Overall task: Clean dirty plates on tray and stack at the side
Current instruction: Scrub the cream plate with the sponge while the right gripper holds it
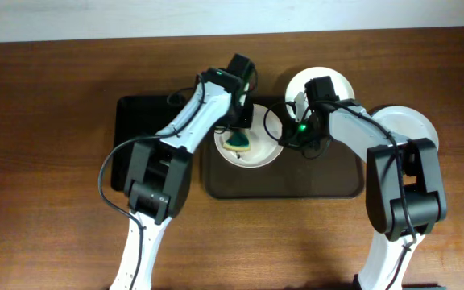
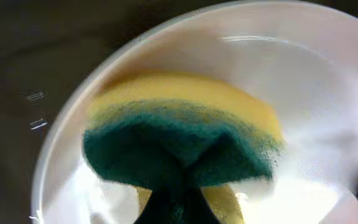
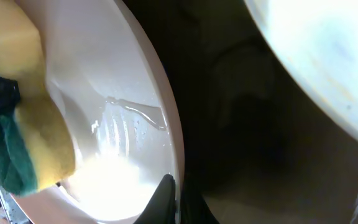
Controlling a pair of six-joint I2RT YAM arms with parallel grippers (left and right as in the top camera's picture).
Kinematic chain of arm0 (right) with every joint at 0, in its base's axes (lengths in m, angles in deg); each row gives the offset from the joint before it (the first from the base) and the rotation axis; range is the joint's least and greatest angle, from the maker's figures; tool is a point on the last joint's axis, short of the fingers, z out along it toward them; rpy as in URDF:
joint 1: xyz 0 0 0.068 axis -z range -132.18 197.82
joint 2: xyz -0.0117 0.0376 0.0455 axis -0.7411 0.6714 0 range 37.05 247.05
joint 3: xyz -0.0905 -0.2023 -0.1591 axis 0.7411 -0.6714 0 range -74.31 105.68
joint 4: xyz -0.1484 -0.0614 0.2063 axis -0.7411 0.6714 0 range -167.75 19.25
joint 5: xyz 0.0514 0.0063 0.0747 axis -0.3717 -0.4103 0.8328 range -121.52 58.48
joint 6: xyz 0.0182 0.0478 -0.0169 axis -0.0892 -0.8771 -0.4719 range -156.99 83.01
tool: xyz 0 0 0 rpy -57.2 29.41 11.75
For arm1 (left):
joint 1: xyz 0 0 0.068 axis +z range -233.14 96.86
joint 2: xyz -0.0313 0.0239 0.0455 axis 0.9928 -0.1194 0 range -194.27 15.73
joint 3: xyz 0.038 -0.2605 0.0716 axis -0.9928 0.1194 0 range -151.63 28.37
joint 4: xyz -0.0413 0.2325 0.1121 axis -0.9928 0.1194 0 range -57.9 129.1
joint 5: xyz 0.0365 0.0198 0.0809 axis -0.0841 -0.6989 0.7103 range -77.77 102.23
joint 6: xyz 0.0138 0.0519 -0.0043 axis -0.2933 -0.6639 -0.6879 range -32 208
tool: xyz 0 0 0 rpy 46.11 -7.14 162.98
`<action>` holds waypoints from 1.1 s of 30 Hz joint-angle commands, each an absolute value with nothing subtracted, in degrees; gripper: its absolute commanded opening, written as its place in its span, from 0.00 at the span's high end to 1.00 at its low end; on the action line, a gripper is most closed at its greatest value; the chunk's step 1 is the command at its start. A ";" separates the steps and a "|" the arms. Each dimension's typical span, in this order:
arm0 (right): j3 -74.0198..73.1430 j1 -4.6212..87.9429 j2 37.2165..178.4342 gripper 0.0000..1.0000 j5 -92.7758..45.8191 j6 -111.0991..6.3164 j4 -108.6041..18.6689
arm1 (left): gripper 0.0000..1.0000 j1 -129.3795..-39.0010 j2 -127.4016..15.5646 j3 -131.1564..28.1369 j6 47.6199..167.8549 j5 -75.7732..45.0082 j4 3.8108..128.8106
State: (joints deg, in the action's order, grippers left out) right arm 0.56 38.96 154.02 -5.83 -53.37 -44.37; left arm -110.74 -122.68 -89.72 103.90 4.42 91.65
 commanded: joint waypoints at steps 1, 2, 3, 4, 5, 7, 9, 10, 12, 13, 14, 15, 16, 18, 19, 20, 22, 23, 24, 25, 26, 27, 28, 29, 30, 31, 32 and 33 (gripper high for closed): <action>0.10 38.57 154.81 0.96 -2.14 -52.00 -43.19 | 1.00 -110.71 -124.10 -90.09 90.74 -16.10 91.30; -0.01 38.57 154.81 0.96 -1.63 -52.02 -42.60 | 1.00 -110.58 -124.10 -90.09 90.83 -15.56 91.26; -0.41 38.57 154.81 0.96 -1.13 -52.04 -42.38 | 1.00 -110.47 -124.10 -90.09 91.81 -14.01 91.24; -1.02 38.57 154.81 0.96 -0.12 -52.04 -42.36 | 1.00 -110.25 -124.08 -90.09 94.22 -10.40 91.26; -1.74 38.57 154.81 0.96 1.10 -52.04 -42.36 | 1.00 -110.06 -124.10 -90.09 96.10 -7.10 91.26; -3.27 38.57 154.81 0.96 3.02 -52.26 -42.38 | 1.00 -109.58 -124.08 -90.09 99.18 0.79 91.28; -3.73 38.59 154.81 0.96 3.05 -52.46 -42.49 | 1.00 -109.47 -124.10 -90.09 100.60 4.86 92.72; -3.73 38.57 154.81 0.96 3.02 -52.48 -42.68 | 1.00 -109.47 -124.10 -90.09 100.93 5.58 94.04; -3.73 38.57 154.81 0.96 3.02 -52.46 -42.71 | 1.00 -109.60 -124.10 -90.09 103.77 9.29 97.31; -3.73 38.57 154.81 0.96 3.02 -52.46 -42.73 | 1.00 -109.60 -124.10 -90.09 107.35 14.45 99.65; -3.73 38.57 154.81 0.96 3.00 -52.46 -42.73 | 1.00 -109.51 -124.10 -90.09 111.68 20.16 101.66; -3.73 38.57 154.81 0.96 3.02 -52.46 -42.86 | 1.00 -109.27 -124.10 -90.09 114.52 23.87 102.98; -3.73 38.57 154.81 0.96 3.00 -52.46 -42.90 | 1.00 -108.92 -124.10 -90.09 115.42 25.05 104.00; -3.73 38.57 154.81 0.96 3.00 -52.46 -42.92 | 1.00 -108.72 -124.10 -90.09 115.33 24.16 105.47; -3.73 38.57 154.81 0.96 3.00 -52.46 -42.95 | 1.00 -108.72 -124.08 -90.09 113.39 21.29 105.73; -3.73 38.57 154.81 0.96 3.02 -52.46 -43.06 | 1.00 -108.72 -124.08 -90.09 108.93 16.68 105.51; -3.73 38.57 154.81 0.96 3.02 -52.46 -43.10 | 1.00 -108.72 -124.08 -90.09 92.25 -0.96 105.58; -3.73 38.59 154.81 0.96 3.02 -52.46 -43.12 | 1.00 -108.72 -124.10 -90.09 87.29 -5.96 106.28; -3.73 38.59 154.81 0.96 3.02 -52.46 -43.30 | 1.00 -108.72 -124.10 -90.09 81.67 -11.23 107.74; -3.73 38.59 154.81 0.96 3.07 -52.46 -43.60 | 1.00 -108.75 -124.10 -90.09 77.35 -14.62 109.58; -3.73 38.59 154.81 0.96 3.35 -52.46 -44.13 | 1.00 -108.86 -124.10 -90.09 72.71 -16.85 111.65; -3.73 38.59 154.81 0.96 3.53 -52.46 -44.28 | 1.00 -109.01 -124.08 -90.09 70.09 -17.55 112.68; -3.73 38.59 154.81 0.96 3.88 -52.46 -44.50 | 1.00 -109.36 -124.10 -90.09 68.54 -17.39 113.23; -3.73 38.57 154.81 0.96 3.90 -52.46 -44.59 | 1.00 -109.62 -124.10 -90.07 68.58 -17.33 112.86; -3.73 38.57 154.81 0.96 3.94 -52.46 -44.61 | 1.00 -109.95 -124.10 -90.07 68.62 -17.35 111.83; -3.73 38.59 154.81 0.96 4.07 -52.44 -44.59 | 1.00 -110.23 -124.10 -90.07 68.69 -17.37 111.02; -3.73 38.59 154.81 0.96 4.05 -52.44 -44.56 | 1.00 -110.60 -124.10 -90.07 69.32 -17.33 110.08; -3.73 38.59 154.81 0.96 4.05 -52.44 -44.56 | 1.00 -110.93 -124.10 -90.04 70.35 -17.02 108.99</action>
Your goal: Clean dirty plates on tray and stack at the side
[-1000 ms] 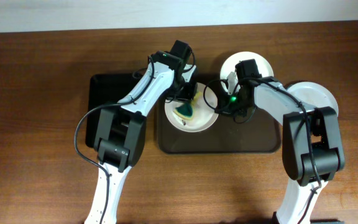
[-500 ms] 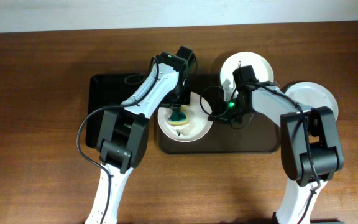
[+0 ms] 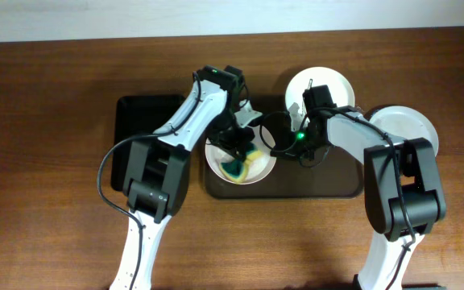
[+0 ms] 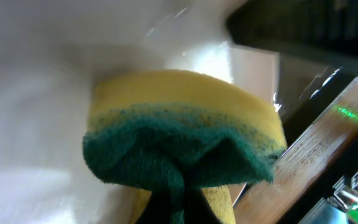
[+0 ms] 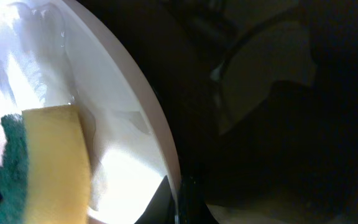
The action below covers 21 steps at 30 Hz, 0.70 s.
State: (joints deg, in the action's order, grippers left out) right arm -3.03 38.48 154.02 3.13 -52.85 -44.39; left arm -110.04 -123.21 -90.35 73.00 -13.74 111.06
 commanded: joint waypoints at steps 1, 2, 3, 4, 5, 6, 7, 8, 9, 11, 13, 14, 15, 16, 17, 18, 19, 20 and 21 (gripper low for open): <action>-3.73 38.59 154.81 0.96 4.05 -52.44 -44.56 | 1.00 -111.35 -124.10 -89.85 73.52 -14.68 107.33; -3.73 38.59 154.81 0.96 4.05 -52.44 -44.59 | 1.00 -111.65 -124.10 -89.85 77.00 -11.32 106.12; -3.73 38.57 154.81 0.96 4.05 -52.44 -44.59 | 1.00 -111.94 -124.10 -89.85 81.15 -6.68 105.01; -3.73 38.59 154.81 0.96 4.05 -52.44 -44.59 | 1.00 -112.31 -124.10 -89.80 87.47 0.90 103.87; -3.73 38.59 154.81 0.96 4.05 -52.44 -44.56 | 1.00 -112.62 -124.10 -89.80 93.37 7.94 103.46; -3.73 38.59 154.81 0.96 4.05 -52.44 -44.56 | 1.00 -112.77 -124.10 -89.80 97.58 12.81 103.43; -3.73 38.59 154.81 0.96 4.05 -52.41 -44.56 | 1.00 -112.86 -124.10 -89.80 100.56 16.35 103.48; -3.73 38.59 154.81 0.96 4.03 -52.44 -44.56 | 1.00 -112.88 -124.12 -89.74 103.33 19.13 103.52; -3.73 38.59 154.81 0.96 4.05 -52.44 -44.56 | 1.00 -112.88 -124.12 -89.63 106.98 22.39 103.70; -3.73 38.59 154.81 0.96 4.05 -52.44 -44.59 | 1.00 -112.88 -124.12 -88.93 115.29 27.30 103.61; -3.73 38.59 154.81 0.96 4.03 -52.44 -44.59 | 1.00 -112.88 -124.14 -88.64 122.81 31.74 103.52; -3.73 38.59 154.81 0.96 4.03 -52.44 -44.56 | 1.00 -112.88 -124.14 -88.64 125.65 33.80 103.46; -3.73 38.59 154.81 0.96 4.03 -52.44 -44.56 | 1.00 -112.88 -124.14 -88.67 129.21 36.13 103.43; -3.73 38.59 154.81 0.96 4.03 -52.44 -44.56 | 1.00 -112.81 -124.14 -88.67 131.38 37.25 103.24; -3.73 38.59 154.81 0.96 4.03 -52.44 -44.56 | 1.00 -112.70 -124.14 -88.67 131.55 37.34 102.95; -3.73 38.59 154.81 0.96 4.03 -52.44 -44.56 | 1.00 -112.70 -124.14 -88.67 131.53 37.34 102.80; -3.73 38.59 154.81 0.96 4.03 -52.44 -44.59 | 1.00 -112.70 -124.14 -88.67 131.51 37.31 102.80; -3.73 38.59 154.81 0.96 4.03 -52.44 -44.56 | 1.00 -112.70 -124.14 -88.67 131.35 36.44 102.89; -3.73 38.59 154.81 0.96 4.01 -52.44 -44.59 | 1.00 -112.70 -124.14 -88.69 128.05 32.33 103.02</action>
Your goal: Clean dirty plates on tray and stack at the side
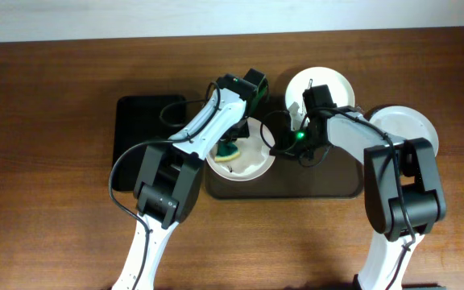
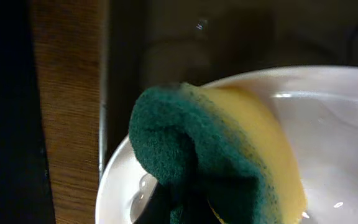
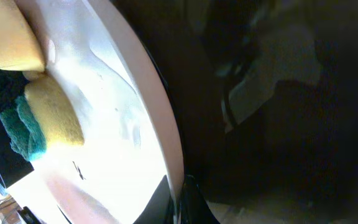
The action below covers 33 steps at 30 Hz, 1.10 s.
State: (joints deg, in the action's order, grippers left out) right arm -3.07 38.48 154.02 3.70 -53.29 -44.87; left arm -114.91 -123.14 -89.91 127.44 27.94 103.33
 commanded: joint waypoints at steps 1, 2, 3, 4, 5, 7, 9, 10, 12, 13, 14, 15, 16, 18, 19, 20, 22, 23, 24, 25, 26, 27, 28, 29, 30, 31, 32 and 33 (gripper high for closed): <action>-3.73 38.59 154.81 0.96 4.03 -52.44 -44.56 | 1.00 -112.70 -124.14 -88.73 121.37 25.27 102.67; -3.73 38.57 154.81 0.96 4.03 -52.44 -44.56 | 1.00 -112.70 -124.14 -88.73 111.92 14.32 102.25; -3.73 38.57 154.81 0.96 4.03 -52.44 -44.56 | 1.00 -112.70 -124.14 -88.73 103.62 3.57 102.19; -3.73 38.59 154.81 0.96 4.03 -52.44 -44.59 | 1.00 -112.70 -124.14 -88.73 96.51 -5.68 102.32; -3.73 38.57 154.81 0.96 4.03 -52.44 -44.59 | 1.00 -112.72 -124.14 -88.73 90.66 -13.39 102.56; -3.73 38.57 154.81 0.96 4.03 -52.44 -44.56 | 1.00 -112.70 -124.14 -88.73 84.97 -20.69 102.82; -3.73 38.57 154.81 0.96 4.05 -52.44 -44.56 | 1.00 -112.46 -124.14 -88.73 85.24 -19.47 101.42; -3.73 38.57 154.81 0.96 4.05 -52.44 -44.56 | 1.00 -112.11 -124.14 -88.73 88.12 -16.21 100.03; -3.73 38.57 154.81 0.96 4.03 -52.44 -44.56 | 1.00 -111.72 -124.14 -88.73 92.40 -10.49 98.25; -3.73 38.57 154.81 0.96 4.03 -52.44 -44.59 | 1.00 -111.52 -124.14 -88.73 95.07 -5.94 97.03; -3.73 38.57 154.81 0.96 4.05 -52.44 -44.59 | 1.00 -111.35 -124.19 -88.73 99.18 1.08 95.57; -3.73 38.57 154.81 0.96 4.03 -52.44 -44.56 | 1.00 -111.35 -124.19 -88.73 102.83 7.50 94.60; -3.73 38.57 154.81 0.96 4.03 -52.44 -44.56 | 1.00 -111.35 -124.19 -88.73 107.44 15.30 93.82; -3.73 38.57 154.81 0.96 4.01 -52.44 -44.54 | 1.00 -111.28 -124.19 -88.73 113.41 25.14 93.07; -3.73 38.57 154.81 0.96 4.01 -52.44 -44.54 | 1.00 -111.17 -124.19 -88.73 114.52 27.46 92.88; -3.73 38.57 154.81 0.96 3.83 -52.44 -44.54 | 1.00 -110.89 -124.19 -88.78 115.29 29.95 92.75; -3.73 38.57 154.81 0.96 3.70 -52.46 -44.56 | 1.00 -109.99 -124.17 -89.52 115.40 31.57 93.40; -3.73 38.57 154.81 0.96 3.61 -52.46 -44.59 | 1.00 -109.16 -124.14 -91.03 115.42 31.41 95.04; -3.73 38.57 154.81 0.96 3.61 -52.46 -44.61 | 1.00 -108.44 -124.14 -92.78 115.42 31.00 96.83; -3.73 38.57 154.81 0.96 3.61 -52.50 -44.59 | 1.00 -107.57 -124.14 -95.16 115.40 29.75 99.04; -3.71 38.57 154.81 0.96 3.61 -52.61 -44.59 | 1.00 -106.82 -124.14 -97.15 115.35 28.29 100.99; -3.68 38.52 154.78 0.96 3.33 -53.59 -44.56 | 1.00 -105.73 -124.14 -100.43 114.70 25.56 103.94; -3.49 38.52 154.72 0.96 2.24 -54.66 -44.10 | 1.00 -104.66 -124.14 -104.18 111.64 20.90 106.91; -3.31 38.52 154.41 0.96 2.06 -54.62 -43.75 | 1.00 -104.09 -124.14 -106.65 109.85 18.39 108.42; -3.14 38.52 154.04 0.96 1.25 -54.64 -43.40 | 1.00 -103.68 -124.14 -108.77 108.58 16.27 109.88; -2.79 38.52 152.99 0.96 -1.09 -54.64 -42.27 | 1.00 -103.24 -124.14 -112.05 106.94 14.10 112.13; -2.46 38.50 151.94 0.96 -3.05 -54.62 -41.09 | 1.00 -103.13 -124.14 -114.28 106.07 13.56 113.73; -1.70 38.46 150.35 0.96 -6.48 -54.60 -38.68 | 1.00 -103.11 -124.12 -117.56 104.84 13.45 115.85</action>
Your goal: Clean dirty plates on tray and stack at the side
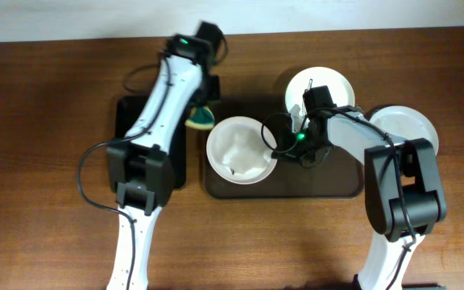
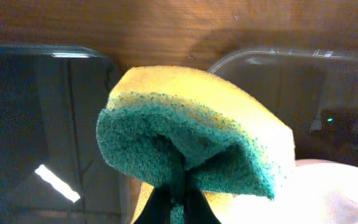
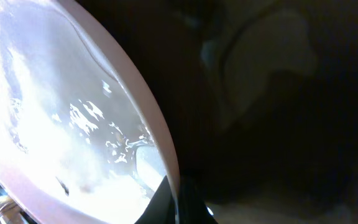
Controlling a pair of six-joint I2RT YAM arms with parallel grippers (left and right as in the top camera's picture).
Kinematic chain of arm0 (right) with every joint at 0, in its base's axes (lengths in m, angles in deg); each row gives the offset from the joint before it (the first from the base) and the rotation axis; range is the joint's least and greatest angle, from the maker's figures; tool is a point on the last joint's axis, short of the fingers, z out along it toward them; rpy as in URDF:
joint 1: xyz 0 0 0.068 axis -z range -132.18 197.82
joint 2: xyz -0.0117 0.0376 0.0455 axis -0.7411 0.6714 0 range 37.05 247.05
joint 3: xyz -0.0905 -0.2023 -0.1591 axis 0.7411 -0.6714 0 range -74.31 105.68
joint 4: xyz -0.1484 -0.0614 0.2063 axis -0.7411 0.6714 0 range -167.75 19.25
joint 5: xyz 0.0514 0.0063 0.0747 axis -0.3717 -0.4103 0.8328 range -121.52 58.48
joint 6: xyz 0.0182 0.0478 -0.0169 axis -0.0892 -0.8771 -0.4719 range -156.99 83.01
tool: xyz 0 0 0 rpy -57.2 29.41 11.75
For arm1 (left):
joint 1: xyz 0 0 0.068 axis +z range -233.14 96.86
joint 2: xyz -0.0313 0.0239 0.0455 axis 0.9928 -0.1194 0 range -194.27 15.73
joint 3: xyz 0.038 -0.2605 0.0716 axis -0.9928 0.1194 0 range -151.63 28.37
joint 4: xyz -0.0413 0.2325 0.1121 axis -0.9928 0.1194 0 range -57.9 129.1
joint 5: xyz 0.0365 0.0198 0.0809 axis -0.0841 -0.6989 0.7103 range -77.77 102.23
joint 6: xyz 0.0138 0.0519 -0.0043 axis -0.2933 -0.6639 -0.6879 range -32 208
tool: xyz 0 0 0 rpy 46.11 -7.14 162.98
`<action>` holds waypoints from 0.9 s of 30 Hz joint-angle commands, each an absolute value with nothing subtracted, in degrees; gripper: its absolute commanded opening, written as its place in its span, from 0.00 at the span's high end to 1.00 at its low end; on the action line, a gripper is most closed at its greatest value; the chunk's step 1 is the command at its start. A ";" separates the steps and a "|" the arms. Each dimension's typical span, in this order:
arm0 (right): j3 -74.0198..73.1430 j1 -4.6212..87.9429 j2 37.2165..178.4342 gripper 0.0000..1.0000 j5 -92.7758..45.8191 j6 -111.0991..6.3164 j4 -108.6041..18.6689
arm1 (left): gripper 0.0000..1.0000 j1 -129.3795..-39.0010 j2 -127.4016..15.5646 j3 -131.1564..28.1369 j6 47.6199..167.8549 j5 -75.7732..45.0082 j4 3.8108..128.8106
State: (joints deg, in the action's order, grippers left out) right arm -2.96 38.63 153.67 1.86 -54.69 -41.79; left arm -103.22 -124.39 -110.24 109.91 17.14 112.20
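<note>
A white plate point(image 1: 238, 151) sits at the left end of the dark tray point(image 1: 337, 181), its right rim pinched by my right gripper point(image 3: 178, 198), which is shut on it; the plate's wet inside point(image 3: 55, 118) fills the right wrist view. My left gripper point(image 2: 178, 200) is shut on a yellow-and-green sponge point(image 2: 191, 134), held clear of the plate; the overhead view shows the sponge point(image 1: 200, 118) between the tray and the black container point(image 1: 135, 133). A second white plate point(image 1: 321, 87) rests at the tray's back right.
Another white plate point(image 1: 409, 125) lies on the wooden table right of the tray. The black container stands left of the tray. The wooden table's front half point(image 1: 240, 242) holds only the arm bases.
My left gripper has moved with the sponge from inside the plate to the upper left, now between tray and black container. The plate's inside is bare. The right gripper still pinches the rim.
The sponge in my left gripper lay pressed in the plate at each earlier moment, at different spots and angles, while my right gripper held the rim. The plate sat a little further left after the first moment. Now the sponge is off the plate.
</note>
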 commanded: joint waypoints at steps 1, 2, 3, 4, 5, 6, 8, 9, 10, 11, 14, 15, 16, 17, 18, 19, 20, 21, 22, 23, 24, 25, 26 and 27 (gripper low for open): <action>-0.80 38.46 148.60 0.96 -9.89 -54.38 -35.97 | 1.00 -103.11 -124.12 -120.40 104.10 13.45 117.60; -0.19 38.46 146.96 0.96 -12.36 -54.01 -34.03 | 1.00 -103.11 -124.12 -122.41 104.10 13.45 118.78; 0.25 38.46 145.04 0.96 -14.62 -53.92 -32.30 | 1.00 -103.11 -124.14 -123.77 104.10 13.45 119.43; 0.40 38.46 143.00 0.96 -16.87 -53.92 -30.90 | 1.00 -103.11 -124.12 -125.06 104.14 13.42 119.87; 0.40 38.44 140.40 0.96 -18.99 -53.92 -29.53 | 1.00 -103.11 -124.12 -125.63 104.14 13.42 119.94; 0.40 38.26 136.84 0.96 -22.07 -53.94 -27.82 | 1.00 -103.11 -124.12 -125.76 104.19 13.42 119.81; 0.40 37.17 131.84 0.96 -28.32 -53.99 -26.01 | 1.00 -103.22 -124.14 -125.60 104.19 13.42 119.81; 0.40 36.60 130.11 0.96 -30.88 -54.03 -25.42 | 1.00 -103.22 -124.14 -125.58 104.19 13.42 119.81; 0.40 35.49 127.70 0.96 -35.49 -55.43 -24.54 | 1.00 -103.22 -124.14 -125.58 104.19 13.42 119.81; 0.40 34.37 125.76 0.96 -39.82 -56.54 -23.84 | 1.00 -103.22 -124.14 -125.56 104.19 13.42 119.78; 0.40 29.08 121.43 0.96 -54.39 -60.13 -22.14 | 1.00 -103.22 -124.14 -125.54 104.19 13.42 119.63; 0.40 26.63 120.69 0.96 -59.05 -60.46 -21.72 | 1.00 -103.22 -124.14 -125.54 104.19 13.42 119.61; 0.40 24.82 120.47 0.96 -62.57 -61.33 -21.24 | 1.00 -103.22 -124.14 -125.54 104.19 13.42 119.63; 0.40 22.22 120.34 0.96 -67.07 -62.64 -20.39 | 1.00 -103.22 -124.14 -125.54 104.19 13.42 119.61; 0.40 20.06 120.34 0.96 -70.35 -63.25 -19.86 | 1.00 -103.22 -124.14 -125.54 104.19 13.42 119.61; 0.40 17.87 120.36 0.96 -73.61 -64.22 -19.43 | 1.00 -103.22 -124.14 -125.54 104.19 13.42 119.61; 0.38 15.64 120.36 0.96 -77.21 -65.22 -19.19 | 1.00 -103.22 -124.14 -125.54 104.19 13.42 119.61; 0.40 13.08 120.34 0.96 -81.43 -65.86 -19.21 | 1.00 -103.22 -124.14 -125.54 104.19 13.42 119.61; 0.40 10.74 120.34 0.96 -85.74 -66.69 -19.06 | 1.00 -103.22 -124.14 -125.54 104.19 13.42 119.63; 0.40 8.80 120.34 0.96 -89.34 -66.69 -19.03 | 1.00 -103.22 -124.14 -125.54 104.19 13.42 119.61; 0.40 5.61 120.34 0.96 -95.40 -66.69 -19.01 | 1.00 -103.22 -124.14 -125.54 104.19 13.42 119.61; 0.40 3.58 120.34 0.96 -99.35 -66.69 -19.03 | 1.00 -103.22 -124.14 -125.54 104.21 13.42 119.57; 0.40 1.83 120.34 0.96 -103.29 -66.69 -19.12 | 1.00 -103.22 -124.14 -125.54 104.21 13.42 119.54; 0.38 0.10 120.34 0.96 -107.46 -66.66 -19.30 | 1.00 -103.22 -124.14 -125.54 104.21 13.42 119.54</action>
State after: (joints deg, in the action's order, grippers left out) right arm -0.65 4.43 121.32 -88.95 -64.89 -19.08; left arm -103.37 -124.43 -124.73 105.08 13.91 119.67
